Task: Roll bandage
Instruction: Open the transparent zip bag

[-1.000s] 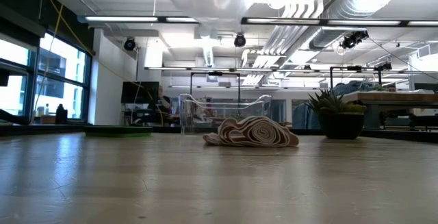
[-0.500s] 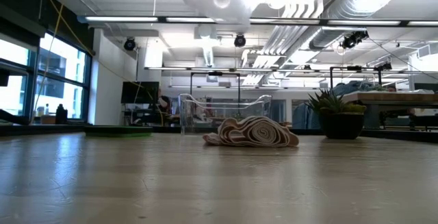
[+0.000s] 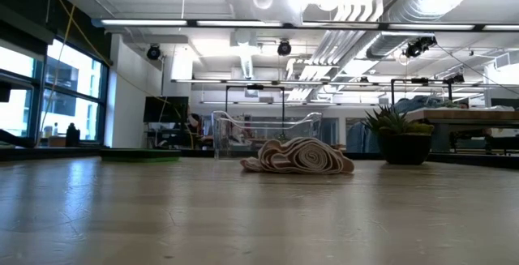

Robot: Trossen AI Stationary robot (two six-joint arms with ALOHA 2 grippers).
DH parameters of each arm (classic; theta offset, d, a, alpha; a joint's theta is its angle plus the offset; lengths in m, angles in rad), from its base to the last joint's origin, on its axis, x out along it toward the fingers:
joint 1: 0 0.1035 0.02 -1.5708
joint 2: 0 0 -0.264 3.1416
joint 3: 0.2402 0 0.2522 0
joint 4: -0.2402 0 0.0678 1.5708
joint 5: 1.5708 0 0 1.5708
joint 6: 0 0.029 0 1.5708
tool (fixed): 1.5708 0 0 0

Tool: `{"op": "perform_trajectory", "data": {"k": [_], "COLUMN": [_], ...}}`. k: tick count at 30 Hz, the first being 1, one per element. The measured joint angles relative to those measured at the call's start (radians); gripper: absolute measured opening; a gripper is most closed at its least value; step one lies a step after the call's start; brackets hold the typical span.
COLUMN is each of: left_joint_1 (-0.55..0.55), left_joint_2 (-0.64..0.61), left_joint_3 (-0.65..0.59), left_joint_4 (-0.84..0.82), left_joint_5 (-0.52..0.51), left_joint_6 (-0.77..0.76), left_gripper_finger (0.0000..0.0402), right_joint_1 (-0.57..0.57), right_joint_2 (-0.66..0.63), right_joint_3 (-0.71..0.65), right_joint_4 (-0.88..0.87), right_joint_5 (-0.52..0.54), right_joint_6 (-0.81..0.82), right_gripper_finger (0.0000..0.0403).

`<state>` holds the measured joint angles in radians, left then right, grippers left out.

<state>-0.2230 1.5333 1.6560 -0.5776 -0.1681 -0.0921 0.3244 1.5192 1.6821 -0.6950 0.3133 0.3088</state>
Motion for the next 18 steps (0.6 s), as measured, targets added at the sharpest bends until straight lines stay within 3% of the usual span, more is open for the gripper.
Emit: {"op": "perform_trajectory", "data": {"k": [6, 13, 18], "left_joint_1": [0.002, 0.007, 0.007], "left_joint_2": [0.017, 0.021, 0.018], "left_joint_3": [0.001, 0.001, 0.001], "left_joint_4": [-0.003, 0.017, 0.021], "left_joint_5": [0.051, 0.031, 0.025], "left_joint_6": [0.016, 0.010, 0.011], "left_gripper_finger": [0.0000, 0.0000, 0.0000], "right_joint_1": [0.000, 0.000, 0.000], "right_joint_2": [0.000, 0.001, 0.004], "right_joint_3": [0.000, 0.000, -0.002], "right_joint_4": [0.004, -0.019, -0.023], "right_joint_5": [-0.021, -0.024, -0.017], "right_joint_6": [0.004, 0.056, 0.068], "right_gripper_finger": [0.0122, 0.0090, 0.0091]}}
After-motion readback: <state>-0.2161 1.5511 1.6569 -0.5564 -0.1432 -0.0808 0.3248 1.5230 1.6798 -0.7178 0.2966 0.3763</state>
